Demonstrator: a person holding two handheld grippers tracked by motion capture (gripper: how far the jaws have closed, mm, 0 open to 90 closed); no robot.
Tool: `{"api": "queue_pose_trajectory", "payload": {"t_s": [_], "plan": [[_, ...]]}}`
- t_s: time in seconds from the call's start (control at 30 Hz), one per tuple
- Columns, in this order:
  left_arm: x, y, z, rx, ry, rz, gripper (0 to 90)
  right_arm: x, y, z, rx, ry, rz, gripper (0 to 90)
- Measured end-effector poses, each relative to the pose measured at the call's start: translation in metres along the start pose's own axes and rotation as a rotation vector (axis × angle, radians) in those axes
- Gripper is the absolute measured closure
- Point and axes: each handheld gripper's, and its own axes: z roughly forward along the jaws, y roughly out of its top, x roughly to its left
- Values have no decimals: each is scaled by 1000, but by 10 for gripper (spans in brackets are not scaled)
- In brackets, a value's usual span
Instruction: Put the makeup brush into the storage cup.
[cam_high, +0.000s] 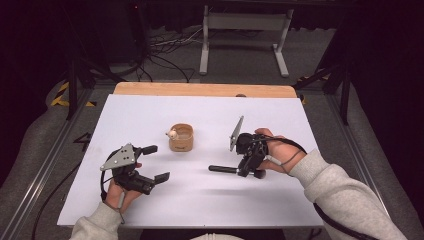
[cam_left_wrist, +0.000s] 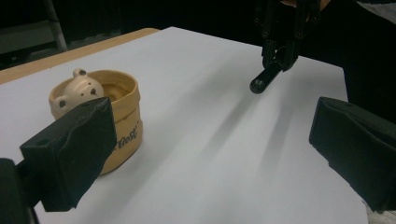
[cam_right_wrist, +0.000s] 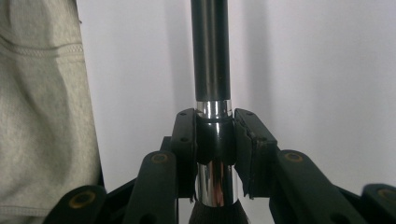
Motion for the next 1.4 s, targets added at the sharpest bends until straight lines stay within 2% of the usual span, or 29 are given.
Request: {"api": "queue_pose_trajectory", "payload": {"t_s": [0.07,0.13,0.17,0.3,0.43,0.73,0.9,1.07,1.4], "plan": [[0,3,3,-3,-24,2,15,1,0,-1,-4,-4,7,709],[0,7,8,5,-65,2,22,2,1,-3,-5,-4,11,708],[0,7,8,5,-65,2,22,2,1,-3,-5,-4,11,708],[0,13,18,18,-110,22,21,5,4,-6,-16,-6,25,708],[0,19,24,20,-151,24,22,7,6,-8,-14,-10,24,708],[1,32,38,31,-251,63,27,13,12,-15,-13,-23,15,708],[-1,37,48,35,-291,79,28,16,14,-18,-16,-28,12,708],[-3,38,58,61,-297,97,30,17,17,-19,-11,-35,2,708],[-5,37,69,90,-311,91,35,15,22,-18,-22,-2,20,712]]}}
